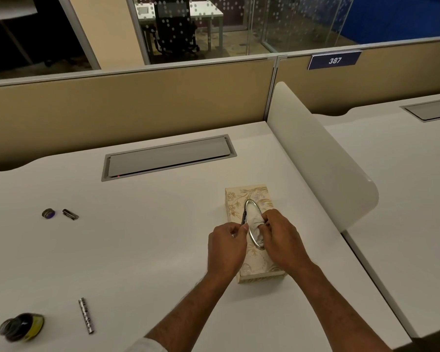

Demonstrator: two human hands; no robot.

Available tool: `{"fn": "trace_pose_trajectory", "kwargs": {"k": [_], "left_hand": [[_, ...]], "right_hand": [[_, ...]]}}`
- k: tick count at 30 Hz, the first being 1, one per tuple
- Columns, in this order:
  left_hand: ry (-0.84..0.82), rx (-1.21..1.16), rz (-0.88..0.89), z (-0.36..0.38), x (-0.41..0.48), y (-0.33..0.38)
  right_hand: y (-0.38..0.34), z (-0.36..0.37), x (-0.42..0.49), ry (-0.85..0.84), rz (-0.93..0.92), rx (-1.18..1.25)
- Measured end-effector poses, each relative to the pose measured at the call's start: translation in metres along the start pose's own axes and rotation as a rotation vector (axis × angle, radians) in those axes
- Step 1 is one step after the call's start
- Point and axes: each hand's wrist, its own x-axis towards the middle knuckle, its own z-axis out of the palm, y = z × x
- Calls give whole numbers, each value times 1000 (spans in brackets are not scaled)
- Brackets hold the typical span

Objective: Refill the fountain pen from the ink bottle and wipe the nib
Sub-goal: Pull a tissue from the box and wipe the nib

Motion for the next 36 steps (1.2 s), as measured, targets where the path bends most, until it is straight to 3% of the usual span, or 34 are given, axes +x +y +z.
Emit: {"fn": "trace_pose_trajectory", "kwargs": {"k": [12,21,36], "left_hand": [[3,-2,12,0,-1,0],[-12,-7,12,0,0,-3],[-22,-124,6,3,5,-10]], "right_hand": [[4,1,-2,34,19,46],[-7,18,-11,178,-49,70],[-34,30,-18,323,301,-32]]}}
